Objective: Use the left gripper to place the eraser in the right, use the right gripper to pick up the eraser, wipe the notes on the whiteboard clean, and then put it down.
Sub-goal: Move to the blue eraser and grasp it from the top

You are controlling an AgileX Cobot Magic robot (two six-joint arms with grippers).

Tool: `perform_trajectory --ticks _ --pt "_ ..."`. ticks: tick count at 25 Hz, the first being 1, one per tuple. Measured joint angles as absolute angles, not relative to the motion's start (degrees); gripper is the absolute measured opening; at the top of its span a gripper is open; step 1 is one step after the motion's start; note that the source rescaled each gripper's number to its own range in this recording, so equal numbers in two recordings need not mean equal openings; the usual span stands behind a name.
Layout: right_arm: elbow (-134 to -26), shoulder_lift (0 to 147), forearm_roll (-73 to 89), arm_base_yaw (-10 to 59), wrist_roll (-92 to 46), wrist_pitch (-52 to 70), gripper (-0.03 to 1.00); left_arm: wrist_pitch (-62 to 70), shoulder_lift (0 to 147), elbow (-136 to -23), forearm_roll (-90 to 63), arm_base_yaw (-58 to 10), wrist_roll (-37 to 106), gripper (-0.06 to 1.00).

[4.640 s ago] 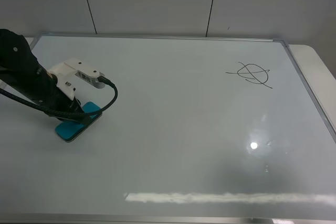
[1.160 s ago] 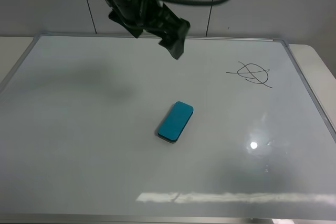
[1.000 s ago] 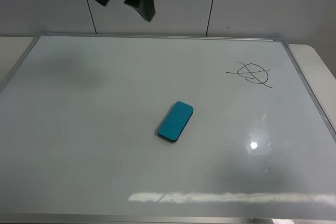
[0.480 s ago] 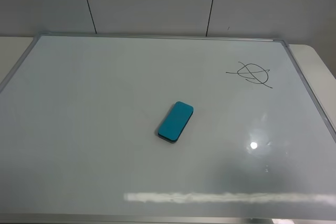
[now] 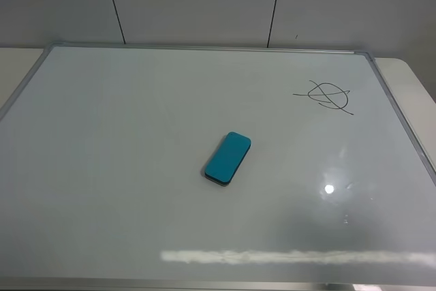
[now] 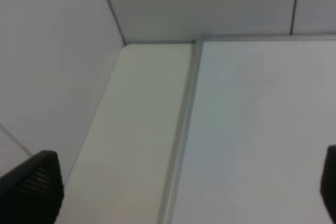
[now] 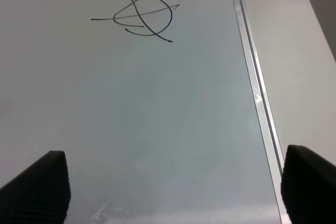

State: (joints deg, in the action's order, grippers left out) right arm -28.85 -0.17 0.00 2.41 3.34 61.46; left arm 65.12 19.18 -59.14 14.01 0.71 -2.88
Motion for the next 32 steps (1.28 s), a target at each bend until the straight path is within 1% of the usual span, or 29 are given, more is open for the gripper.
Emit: perform_trajectory --ticks 6,13,20,25,30,32 --pt "-28.85 -0.17 0.0 2.41 3.34 61.46 0.6 65.36 1.55 -42.9 15.4 0.71 -6.06 1.0" --pt "-28.85 -0.17 0.0 2.41 3.34 61.46 0.6 63.68 -0.35 -30.48 11.13 0.89 -12.34 1.0" --pt "-28.85 -0.17 0.0 2.41 3.34 61.46 0.6 62.34 -0.35 -29.74 5.83 0.89 -12.88 1.0" --pt "-28.85 -0.17 0.0 2.41 3.34 61.46 0.6 61.5 -0.35 -29.56 5.56 0.89 -12.49 1.0" --pt "-28.85 -0.17 0.0 2.41 3.34 61.46 0.6 61.48 -0.35 -29.56 5.56 -2.26 -12.29 1.0" --pt "-28.85 -0.17 0.0 2.41 3.34 61.46 0.6 61.48 -0.35 -29.56 5.56 -2.48 -12.29 1.0"
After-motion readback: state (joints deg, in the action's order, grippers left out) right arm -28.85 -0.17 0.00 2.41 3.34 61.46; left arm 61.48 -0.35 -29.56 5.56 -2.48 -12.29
